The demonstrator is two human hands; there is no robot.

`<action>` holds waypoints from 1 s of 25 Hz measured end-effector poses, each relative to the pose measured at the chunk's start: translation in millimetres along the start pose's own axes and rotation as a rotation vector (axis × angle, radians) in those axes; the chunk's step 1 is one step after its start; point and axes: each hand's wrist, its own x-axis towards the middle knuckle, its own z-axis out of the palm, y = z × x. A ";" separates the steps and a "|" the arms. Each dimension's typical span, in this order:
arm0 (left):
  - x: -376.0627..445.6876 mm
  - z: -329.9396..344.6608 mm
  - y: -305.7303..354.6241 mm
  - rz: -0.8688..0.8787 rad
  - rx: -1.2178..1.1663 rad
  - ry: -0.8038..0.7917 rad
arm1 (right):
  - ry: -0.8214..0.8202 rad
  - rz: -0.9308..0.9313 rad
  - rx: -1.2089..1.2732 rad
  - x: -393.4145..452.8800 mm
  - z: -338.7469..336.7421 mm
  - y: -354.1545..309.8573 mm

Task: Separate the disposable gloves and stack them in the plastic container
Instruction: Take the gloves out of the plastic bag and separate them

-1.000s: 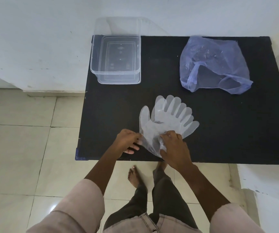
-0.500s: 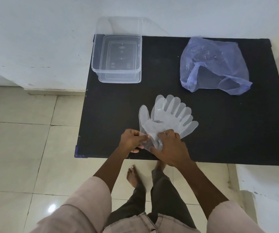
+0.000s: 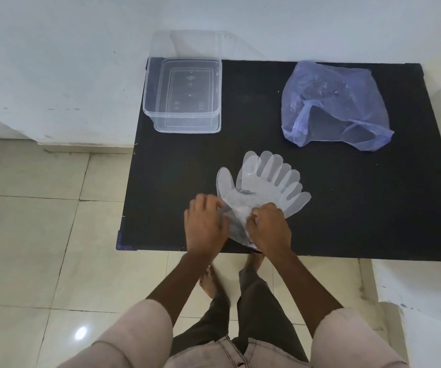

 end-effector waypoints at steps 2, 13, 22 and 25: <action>-19.3 6.9 -1.1 0.332 0.071 -0.041 | 0.003 -0.019 -0.008 1.8 3.1 2.2; -32.0 17.1 -3.6 0.300 0.314 -0.537 | -0.032 -0.102 -0.113 10.4 -27.9 4.8; -12.7 20.9 20.5 0.484 0.498 -0.556 | 0.011 -0.139 0.117 54.9 -69.0 15.9; -11.8 25.1 19.6 0.527 0.615 -0.624 | 0.028 -0.166 0.082 71.2 -84.5 16.3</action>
